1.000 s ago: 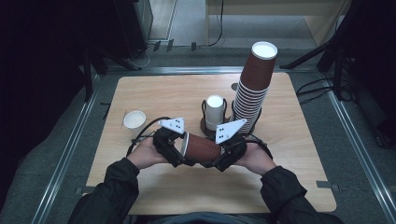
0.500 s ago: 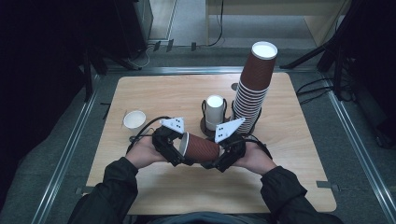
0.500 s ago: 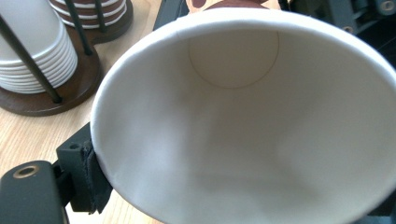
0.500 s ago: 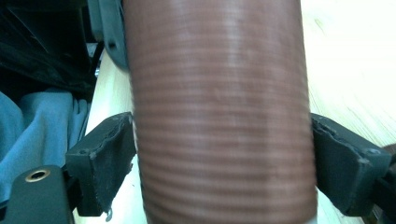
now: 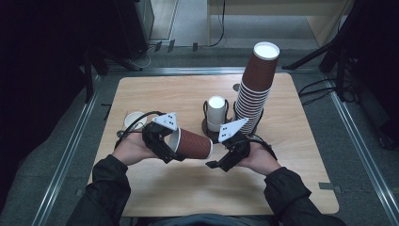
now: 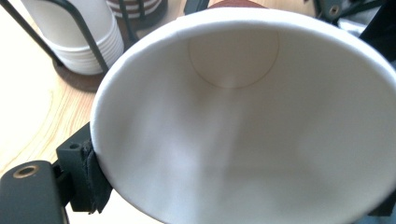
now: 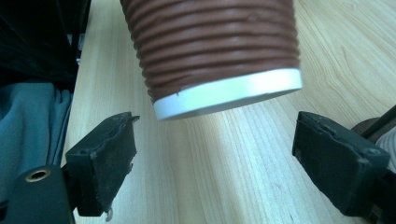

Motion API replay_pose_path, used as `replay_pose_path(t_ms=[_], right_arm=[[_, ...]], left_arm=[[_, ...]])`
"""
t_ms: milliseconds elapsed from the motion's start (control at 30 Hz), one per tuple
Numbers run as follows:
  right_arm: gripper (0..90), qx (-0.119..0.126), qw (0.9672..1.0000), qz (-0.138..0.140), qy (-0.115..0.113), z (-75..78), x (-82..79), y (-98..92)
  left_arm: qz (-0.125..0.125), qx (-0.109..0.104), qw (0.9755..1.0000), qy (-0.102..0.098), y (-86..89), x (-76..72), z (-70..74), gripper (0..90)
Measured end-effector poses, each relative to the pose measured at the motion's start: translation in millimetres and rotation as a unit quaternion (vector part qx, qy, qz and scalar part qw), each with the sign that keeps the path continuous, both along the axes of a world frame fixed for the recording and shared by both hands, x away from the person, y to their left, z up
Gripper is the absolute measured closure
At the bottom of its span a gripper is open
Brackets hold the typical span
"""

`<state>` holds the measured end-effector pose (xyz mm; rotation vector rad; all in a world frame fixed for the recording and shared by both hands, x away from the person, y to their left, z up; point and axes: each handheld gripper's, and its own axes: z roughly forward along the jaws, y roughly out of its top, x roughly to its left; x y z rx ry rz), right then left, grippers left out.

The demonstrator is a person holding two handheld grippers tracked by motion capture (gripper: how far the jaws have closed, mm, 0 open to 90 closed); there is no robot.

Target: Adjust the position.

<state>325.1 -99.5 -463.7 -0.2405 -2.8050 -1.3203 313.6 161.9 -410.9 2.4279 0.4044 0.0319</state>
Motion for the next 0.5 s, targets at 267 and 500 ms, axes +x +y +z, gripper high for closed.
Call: replay_pose_path(t_ms=[267, 500], right_arm=[[13.7, -0.013, 0.9999, -0.002, -0.005, -2.6, -0.4, 2.3], [13.8, -0.019, 0.9998, -0.003, -0.003, -3.7, -0.7, 3.8]], left_arm=[[-0.009, 0.062, 0.998, -0.008, -11.7, 1.2, -5.3, 8.1], [-0.019, 0.091, 0.9956, 0.006, -21.4, 2.3, -12.7, 8.1]])
